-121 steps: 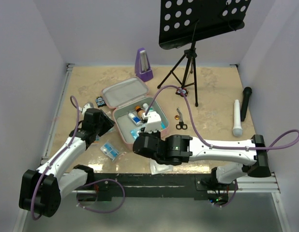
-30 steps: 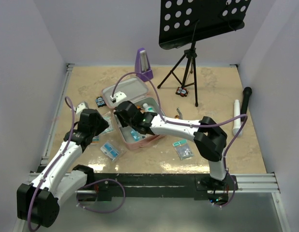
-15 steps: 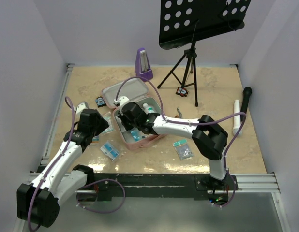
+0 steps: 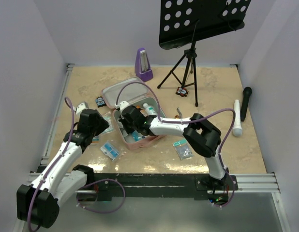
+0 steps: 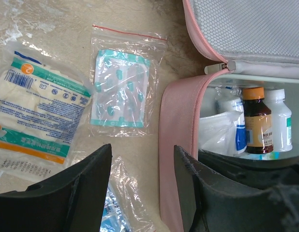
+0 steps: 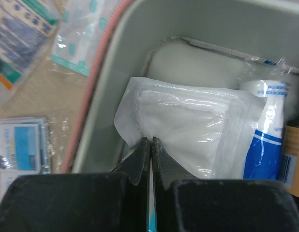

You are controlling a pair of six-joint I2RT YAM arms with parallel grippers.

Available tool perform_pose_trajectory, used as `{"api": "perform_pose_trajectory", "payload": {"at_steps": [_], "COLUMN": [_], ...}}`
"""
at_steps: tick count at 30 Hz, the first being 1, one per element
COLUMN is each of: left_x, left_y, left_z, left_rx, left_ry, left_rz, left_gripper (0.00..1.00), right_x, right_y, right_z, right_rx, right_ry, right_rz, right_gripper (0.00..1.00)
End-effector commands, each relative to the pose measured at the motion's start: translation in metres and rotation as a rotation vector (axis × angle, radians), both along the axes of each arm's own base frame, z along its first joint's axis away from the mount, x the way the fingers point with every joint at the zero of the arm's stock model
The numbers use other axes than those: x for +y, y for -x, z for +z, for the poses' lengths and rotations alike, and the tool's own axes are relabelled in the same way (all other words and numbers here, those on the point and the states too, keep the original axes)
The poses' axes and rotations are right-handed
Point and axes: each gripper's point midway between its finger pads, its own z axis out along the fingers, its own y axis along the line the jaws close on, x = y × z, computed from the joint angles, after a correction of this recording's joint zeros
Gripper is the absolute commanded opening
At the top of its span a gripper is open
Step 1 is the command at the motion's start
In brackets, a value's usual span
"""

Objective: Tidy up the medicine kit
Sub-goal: Place the medical item at the medicine box.

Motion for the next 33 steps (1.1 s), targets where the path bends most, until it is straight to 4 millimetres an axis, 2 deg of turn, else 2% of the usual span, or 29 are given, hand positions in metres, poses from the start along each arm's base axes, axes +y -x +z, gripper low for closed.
{"api": "perform_pose_trajectory", "payload": {"at_steps": [1,5,8,9,11,14,17,22,23,25,27,29,33], "left_x": [0.001,0.000,-0.001,-0.002,-0.002,-0.002,-0.002,-0.004,-0.004,-0.003,-0.004,-0.004,-0.005], "left_y": [0.000,0.000,0.000,-0.001,-0.002,-0.002,-0.002,-0.002,-0.002,-0.002,-0.003,-0.003,-0.003], "left_z": [0.001,-0.001,-0.002,-0.002,0.000,0.001,0.001,0.001,0.001,0.001,0.000,-0.001,-0.001], "left_rx": [-0.018,-0.016,-0.015,-0.016,-0.021,-0.023,-0.023,-0.025,-0.025,-0.027,-0.025,-0.022,-0.017], "left_ry": [-0.003,0.002,0.008,0.009,0.010,0.009,0.010,0.016,0.016,0.015,0.016,0.017,0.016], "left_rz": [-0.006,-0.008,-0.010,-0.011,-0.011,-0.013,-0.015,-0.018,-0.018,-0.017,-0.018,-0.020,-0.023], "left_gripper": [0.58,0.59,0.58,0.58,0.58,0.58,0.58,0.58,0.58,0.58,0.58,0.58,0.57], "right_x": [-0.005,-0.012,-0.008,-0.008,-0.005,-0.002,-0.001,-0.007,-0.009,-0.019,-0.030,-0.036,-0.039], "right_y": [-0.021,-0.029,-0.029,-0.028,-0.027,-0.024,-0.022,-0.017,-0.016,-0.018,-0.024,-0.029,-0.028], "right_z": [0.009,0.013,0.020,0.022,0.030,0.047,0.058,0.082,0.088,0.088,0.075,0.059,0.044], "right_rx": [-0.039,-0.071,-0.074,-0.073,-0.075,-0.082,-0.083,-0.095,-0.098,-0.112,-0.122,-0.123,-0.110], "right_ry": [0.010,0.040,0.021,0.012,-0.020,-0.060,-0.080,-0.115,-0.127,-0.111,-0.051,0.009,0.040], "right_rz": [-0.072,-0.114,-0.105,-0.103,-0.095,-0.086,-0.077,-0.073,-0.078,-0.117,-0.167,-0.193,-0.196], "right_gripper": [0.00,0.00,0.00,0.04,0.21,0.41,0.48,0.51,0.49,0.38,0.12,0.00,0.00]}}
